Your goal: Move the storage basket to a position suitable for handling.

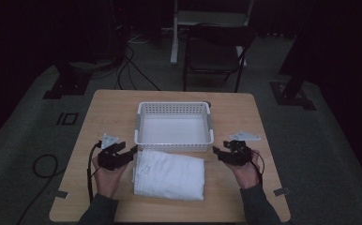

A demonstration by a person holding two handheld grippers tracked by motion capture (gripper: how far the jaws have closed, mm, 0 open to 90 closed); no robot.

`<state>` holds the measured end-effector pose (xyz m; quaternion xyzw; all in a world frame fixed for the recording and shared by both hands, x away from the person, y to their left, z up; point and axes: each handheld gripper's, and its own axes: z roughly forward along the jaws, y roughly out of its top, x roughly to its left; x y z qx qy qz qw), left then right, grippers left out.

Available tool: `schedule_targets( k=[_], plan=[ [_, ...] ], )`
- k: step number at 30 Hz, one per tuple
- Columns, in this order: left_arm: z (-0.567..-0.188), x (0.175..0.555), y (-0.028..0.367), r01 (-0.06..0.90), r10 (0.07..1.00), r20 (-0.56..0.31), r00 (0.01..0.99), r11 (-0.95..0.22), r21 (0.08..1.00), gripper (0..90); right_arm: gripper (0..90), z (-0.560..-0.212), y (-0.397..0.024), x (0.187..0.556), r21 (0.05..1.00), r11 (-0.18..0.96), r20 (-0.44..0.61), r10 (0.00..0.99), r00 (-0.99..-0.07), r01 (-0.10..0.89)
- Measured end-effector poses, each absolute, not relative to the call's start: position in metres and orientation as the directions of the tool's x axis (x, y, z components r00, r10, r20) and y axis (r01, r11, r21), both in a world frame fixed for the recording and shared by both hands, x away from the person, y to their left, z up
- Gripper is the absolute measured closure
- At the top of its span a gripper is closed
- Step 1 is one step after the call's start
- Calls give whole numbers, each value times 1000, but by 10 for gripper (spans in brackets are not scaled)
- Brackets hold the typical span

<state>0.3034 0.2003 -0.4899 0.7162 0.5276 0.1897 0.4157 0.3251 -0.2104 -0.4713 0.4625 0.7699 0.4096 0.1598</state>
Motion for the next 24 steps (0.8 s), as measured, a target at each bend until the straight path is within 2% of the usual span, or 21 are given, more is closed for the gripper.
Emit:
schedule_targets(
  k=[6,9,13,16,24],
  plan=[
    [-516,291,186,646,894,-159,418,-169,745,429,416,-501,-191,297,758,247,224,770,-597,604],
    [-521,289,189,652,887,-195,420,-145,744,443,423,-511,-179,291,745,308,190,752,-631,591],
    [-525,288,188,655,879,-204,431,-150,740,482,471,-524,-169,296,706,363,130,777,-616,608],
    [-527,288,185,668,876,-230,425,-132,732,500,481,-527,-169,301,701,356,134,785,-605,618],
    [-527,288,177,662,872,-228,433,-136,737,492,500,-533,-171,320,687,325,152,811,-565,650]
  ],
)
